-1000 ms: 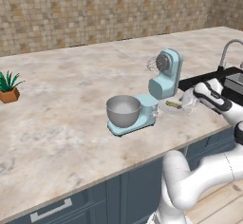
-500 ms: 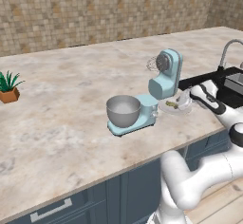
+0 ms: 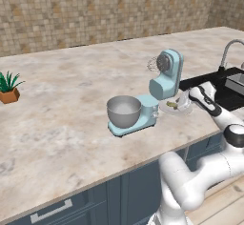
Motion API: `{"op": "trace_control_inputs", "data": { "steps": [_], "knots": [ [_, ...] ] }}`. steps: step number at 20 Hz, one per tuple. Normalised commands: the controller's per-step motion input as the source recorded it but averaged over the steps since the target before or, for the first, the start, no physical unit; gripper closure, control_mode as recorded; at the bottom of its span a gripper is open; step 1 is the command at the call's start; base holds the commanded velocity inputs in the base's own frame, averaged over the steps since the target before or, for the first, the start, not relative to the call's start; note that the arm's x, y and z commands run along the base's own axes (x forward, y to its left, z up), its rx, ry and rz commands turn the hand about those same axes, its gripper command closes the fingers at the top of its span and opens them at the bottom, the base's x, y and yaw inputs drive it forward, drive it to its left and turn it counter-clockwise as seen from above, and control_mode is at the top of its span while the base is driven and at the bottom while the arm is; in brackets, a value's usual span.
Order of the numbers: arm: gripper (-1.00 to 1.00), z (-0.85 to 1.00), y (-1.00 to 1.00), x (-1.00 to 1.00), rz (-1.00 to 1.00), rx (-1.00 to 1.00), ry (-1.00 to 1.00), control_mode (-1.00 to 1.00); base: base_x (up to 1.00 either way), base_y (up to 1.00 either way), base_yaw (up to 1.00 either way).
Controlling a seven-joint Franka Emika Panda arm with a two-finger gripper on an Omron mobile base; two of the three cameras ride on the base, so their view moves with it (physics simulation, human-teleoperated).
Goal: Add butter and sugar cubes to the stand mixer bowl and then turn on the stand mixer to begin making frosting.
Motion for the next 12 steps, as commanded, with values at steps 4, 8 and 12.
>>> {"op": "trace_control_inputs", "data": {
  "steps": [4, 8, 12],
  "knots": [
    [-1.0, -0.19, -0.16, 0.24, 0.0, 0.0, 0.0, -1.0, 0.0, 0.0, 0.0],
    [-1.0, -0.23, -0.09, 0.12, 0.0, 0.0, 0.01, -1.0, 0.0, 0.0, 0.0],
    [1.0, -0.22, 0.01, 0.01, 0.0, -0.09, 0.03, -1.0, 0.0, 0.0, 0.0]
  ]
}}
